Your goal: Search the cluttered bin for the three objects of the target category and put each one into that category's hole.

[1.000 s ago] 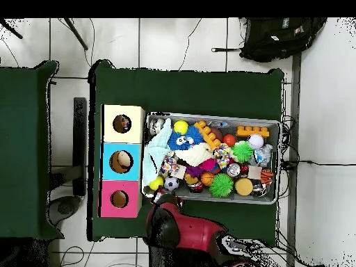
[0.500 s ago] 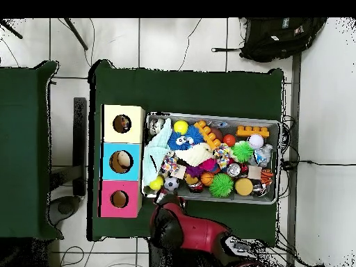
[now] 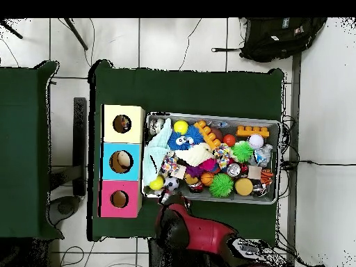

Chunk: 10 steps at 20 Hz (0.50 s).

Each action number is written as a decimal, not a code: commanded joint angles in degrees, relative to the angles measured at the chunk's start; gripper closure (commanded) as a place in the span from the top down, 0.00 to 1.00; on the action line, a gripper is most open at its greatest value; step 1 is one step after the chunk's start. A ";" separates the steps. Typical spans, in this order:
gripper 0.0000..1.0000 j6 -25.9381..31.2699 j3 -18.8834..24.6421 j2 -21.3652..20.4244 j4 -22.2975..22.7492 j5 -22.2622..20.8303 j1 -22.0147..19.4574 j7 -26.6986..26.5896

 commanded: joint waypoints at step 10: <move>1.00 3.27 2.65 -0.37 -4.23 -1.17 -4.73 6.39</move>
